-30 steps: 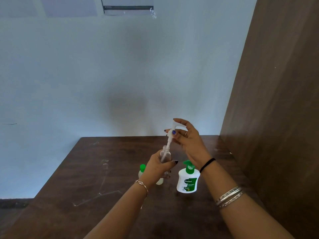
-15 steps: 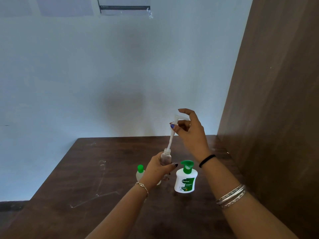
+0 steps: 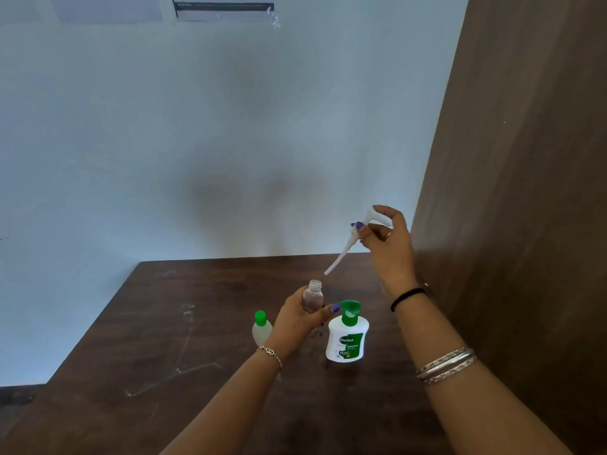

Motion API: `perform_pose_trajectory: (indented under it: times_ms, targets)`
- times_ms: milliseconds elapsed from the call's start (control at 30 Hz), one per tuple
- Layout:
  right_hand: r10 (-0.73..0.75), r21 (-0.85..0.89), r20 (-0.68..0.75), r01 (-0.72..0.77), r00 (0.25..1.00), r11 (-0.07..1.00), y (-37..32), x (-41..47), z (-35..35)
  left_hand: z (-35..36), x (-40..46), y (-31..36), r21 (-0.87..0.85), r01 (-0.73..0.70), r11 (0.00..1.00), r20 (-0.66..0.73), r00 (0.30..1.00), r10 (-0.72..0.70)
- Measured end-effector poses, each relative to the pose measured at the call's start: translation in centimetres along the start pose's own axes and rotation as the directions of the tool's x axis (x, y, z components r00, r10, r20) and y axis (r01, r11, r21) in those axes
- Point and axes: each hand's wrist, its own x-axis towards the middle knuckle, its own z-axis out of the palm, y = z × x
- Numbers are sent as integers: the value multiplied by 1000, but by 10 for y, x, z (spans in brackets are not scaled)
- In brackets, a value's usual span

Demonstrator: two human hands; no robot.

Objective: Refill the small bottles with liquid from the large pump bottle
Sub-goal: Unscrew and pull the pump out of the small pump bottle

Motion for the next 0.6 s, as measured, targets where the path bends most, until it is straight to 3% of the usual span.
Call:
perform_pose_trajectory:
  times_ms: [67, 167, 367, 467, 600]
  targets:
    - [51, 4, -50, -51, 997, 999, 14, 7, -15, 2, 1, -2, -8, -7, 1000, -7, 1000, 7]
    - [130, -152, -89, -142, 988, 978, 42, 12, -40, 6, 0, -8, -51, 22, 998, 23, 1000, -21]
    - [342, -556, -125, -351, 931, 753, 113, -14, -88, 20, 0, -20, 32, 64, 997, 57, 996, -66]
    - [410, -619, -117, -389, 905, 682, 141, -30, -99, 27, 0, -25, 69, 87, 994, 39, 995, -90]
    - [499, -581, -150, -485, 853, 654, 171, -45, -104, 33, -4, -34, 14, 117, 993, 64, 991, -118]
